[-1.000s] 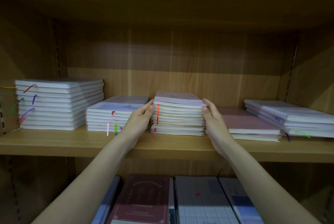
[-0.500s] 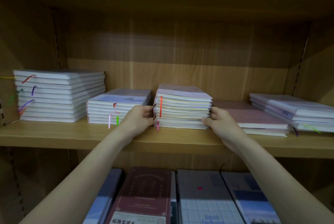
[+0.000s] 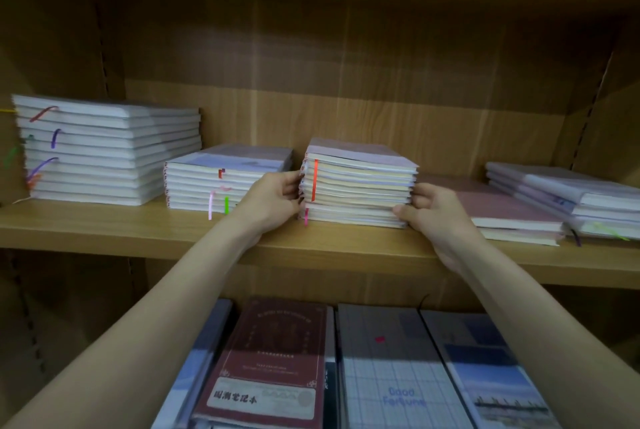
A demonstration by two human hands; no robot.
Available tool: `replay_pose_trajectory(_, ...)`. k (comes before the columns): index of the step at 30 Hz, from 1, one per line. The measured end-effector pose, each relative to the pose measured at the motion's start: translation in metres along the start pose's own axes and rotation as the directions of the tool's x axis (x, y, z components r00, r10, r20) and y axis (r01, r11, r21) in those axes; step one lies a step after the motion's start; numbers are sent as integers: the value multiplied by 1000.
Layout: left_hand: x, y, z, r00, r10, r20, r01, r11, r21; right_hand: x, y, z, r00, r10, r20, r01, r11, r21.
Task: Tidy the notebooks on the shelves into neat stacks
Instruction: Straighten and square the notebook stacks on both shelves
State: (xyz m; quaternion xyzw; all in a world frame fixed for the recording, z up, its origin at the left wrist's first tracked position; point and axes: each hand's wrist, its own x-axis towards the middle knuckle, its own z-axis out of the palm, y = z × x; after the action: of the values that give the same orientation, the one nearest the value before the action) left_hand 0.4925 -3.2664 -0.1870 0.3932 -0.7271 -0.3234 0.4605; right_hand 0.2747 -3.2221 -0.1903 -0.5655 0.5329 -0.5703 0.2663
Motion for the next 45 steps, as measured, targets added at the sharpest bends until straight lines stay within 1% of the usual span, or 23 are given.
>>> replay_pose_trajectory(7, -1, 0, -1, 1000, -7, -27, 11, 989, 148, -4, -1, 2, 999, -7, -37, 5, 998, -68)
replay_pose_trajectory(10, -2, 1, 1, 999, -7, -36, 17, 961, 275, -5, -4, 3, 998, 0, -56, -5, 995, -100)
replay_pose_trajectory(13, -7, 3, 2, 999, -21, -32, 31, 928, 372, -7, -5, 5, 993, 5, -114, -23, 987, -158)
replay_pose_trajectory(15, -9, 4, 1, 999, -38, -18, 42, 925, 379, -7, -6, 6, 989, 18, -149, -44, 983, -176)
replay_pose_trajectory(19, -14, 9, 0, 999, -49, -21, 53, 916, 399, -9, -8, 5, 985, 34, -172, -67, 980, -187)
replay_pose_trajectory(23, -14, 8, 0, 998, -67, -17, 69, 936, 345, -11, -9, 4, 984, 18, -179, -56, 976, -208)
replay_pose_trajectory(25, -14, 8, 0, 998, -63, -5, 62, 949, 308, -12, -11, 4, 987, -3, -158, -38, 966, -255)
replay_pose_trajectory(29, -14, 4, -2, 997, -77, -15, 79, 963, 259, -15, -12, 5, 993, -55, -101, 7, 907, -421)
replay_pose_trajectory(32, -11, -1, -2, 996, -79, -43, 86, 978, 192, -18, -14, 4, 992, -74, -107, 17, 892, -452)
replay_pose_trajectory(34, -10, 0, -1, 994, -84, -72, 97, 973, 208, -19, -15, 5, 991, -71, -116, 15, 906, -422)
replay_pose_trajectory(39, -11, 2, 2, 994, -51, -99, 82, 937, 339, -19, -16, 6, 990, -52, -135, -10, 906, -423)
replay_pose_trajectory(43, -4, -2, 4, 996, 9, -90, 23, 939, 344, -21, -17, 9, 992, -56, -112, 10, 929, -370)
replay_pose_trajectory(45, 1, -5, 6, 997, 31, -68, -6, 940, 341, -22, -18, 10, 993, -89, -82, 47, 908, -415)
